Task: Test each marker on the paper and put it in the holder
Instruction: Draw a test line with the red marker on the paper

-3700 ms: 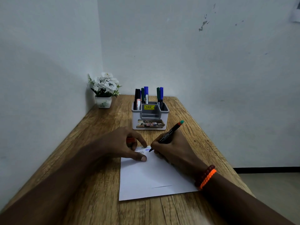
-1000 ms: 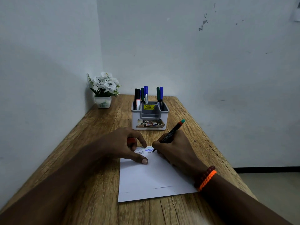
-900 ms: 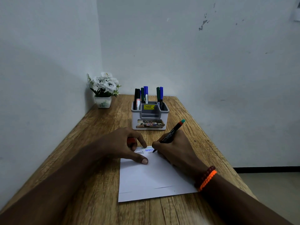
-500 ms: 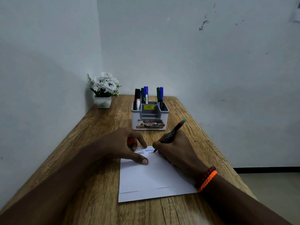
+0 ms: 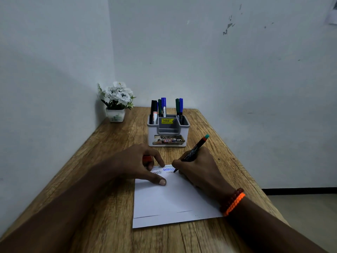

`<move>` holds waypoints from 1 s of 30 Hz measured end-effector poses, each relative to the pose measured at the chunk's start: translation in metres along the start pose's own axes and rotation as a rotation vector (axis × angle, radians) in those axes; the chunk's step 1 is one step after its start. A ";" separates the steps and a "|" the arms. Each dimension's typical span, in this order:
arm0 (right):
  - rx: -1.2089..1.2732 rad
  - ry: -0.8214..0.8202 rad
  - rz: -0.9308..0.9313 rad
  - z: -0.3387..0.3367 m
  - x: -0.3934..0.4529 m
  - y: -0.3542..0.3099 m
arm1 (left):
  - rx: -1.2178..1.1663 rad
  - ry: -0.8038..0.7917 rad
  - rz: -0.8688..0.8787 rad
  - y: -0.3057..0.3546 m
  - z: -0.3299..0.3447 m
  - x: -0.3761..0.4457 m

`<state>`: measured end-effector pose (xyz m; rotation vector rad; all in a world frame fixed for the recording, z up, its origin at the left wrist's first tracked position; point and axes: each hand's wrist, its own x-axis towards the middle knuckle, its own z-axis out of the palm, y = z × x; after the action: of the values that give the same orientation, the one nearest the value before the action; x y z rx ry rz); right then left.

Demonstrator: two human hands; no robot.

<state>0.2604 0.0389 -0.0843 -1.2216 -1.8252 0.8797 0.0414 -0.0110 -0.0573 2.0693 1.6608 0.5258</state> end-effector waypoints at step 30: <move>-0.017 0.054 0.046 -0.001 0.003 0.004 | 0.009 -0.009 -0.016 0.003 -0.001 0.001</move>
<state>0.2627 0.0431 -0.0866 -1.2910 -1.7713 0.8497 0.0435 -0.0103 -0.0549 2.0601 1.6758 0.5039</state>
